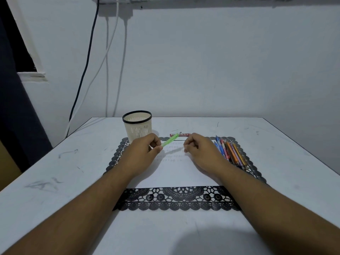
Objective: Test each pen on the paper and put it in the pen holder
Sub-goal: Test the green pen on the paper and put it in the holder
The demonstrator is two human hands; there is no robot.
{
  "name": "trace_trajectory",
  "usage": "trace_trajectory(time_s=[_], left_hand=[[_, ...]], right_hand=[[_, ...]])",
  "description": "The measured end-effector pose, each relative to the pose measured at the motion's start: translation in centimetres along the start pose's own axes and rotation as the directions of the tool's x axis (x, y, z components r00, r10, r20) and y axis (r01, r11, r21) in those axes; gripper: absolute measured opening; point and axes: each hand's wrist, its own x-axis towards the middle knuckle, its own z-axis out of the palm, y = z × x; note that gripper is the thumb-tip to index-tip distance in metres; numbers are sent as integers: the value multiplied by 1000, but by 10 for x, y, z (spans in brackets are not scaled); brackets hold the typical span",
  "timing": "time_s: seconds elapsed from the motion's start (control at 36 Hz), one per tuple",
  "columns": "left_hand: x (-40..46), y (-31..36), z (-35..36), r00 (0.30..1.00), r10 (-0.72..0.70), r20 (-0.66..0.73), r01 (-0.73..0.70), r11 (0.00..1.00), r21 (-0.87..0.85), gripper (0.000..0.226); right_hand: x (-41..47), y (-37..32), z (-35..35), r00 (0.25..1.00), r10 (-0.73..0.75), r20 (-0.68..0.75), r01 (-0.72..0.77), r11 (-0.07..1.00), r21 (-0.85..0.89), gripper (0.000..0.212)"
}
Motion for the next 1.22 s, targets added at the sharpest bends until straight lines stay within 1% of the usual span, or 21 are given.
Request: trace_trajectory(time_s=[0.08,0.14,0.22,0.33,0.39,0.44,0.56,0.64,0.81,0.97,1.11,1.22], left_hand=[[0,2,2,1000,12,3,-12,1000,-5,12],[-1,4,2,1000,25,12,-25,1000,-9,12],[-2,6,3,999,34,16,-34,999,-8,12],[-1,4,4,999,42,14,-41,999,-8,12],[0,3,4,999,48,14,-48,999,-7,12],[-1,3,5,998,53,18,-53,999,-9,11],[-1,3,6,997,75,32,-74,997,-11,12],[-1,4,6,996,86,31,-86,996,-6,12],[-1,3,5,995,98,33,-97,995,-31,12],[-1,3,7,994,105,30,-104,994,-38,12],[-2,3,7,993,115,39,-114,993,-36,11],[-2,4,6,991,126,43,-125,992,-25,11]], right_hand=[[-2,-4,-8,998,38,-51,-31,989,142,28],[-2,-10,-12,995,66,-72,-46,965,260,24],[-2,-15,-16,994,96,-55,-63,900,431,20],[2,-12,-17,990,120,-67,-60,816,575,23],[2,-12,-17,991,117,-64,-54,792,608,21],[2,-12,-17,993,94,-77,-29,800,599,18],[3,-12,-14,992,51,-116,18,850,526,7],[3,-12,-14,991,25,-128,38,883,468,6],[2,-15,-12,994,-6,-112,57,890,453,6],[2,-13,-13,984,-43,-171,108,914,392,7],[1,-13,-13,990,-70,-126,111,925,362,7],[-1,-15,-14,987,-92,-129,131,932,339,9]])
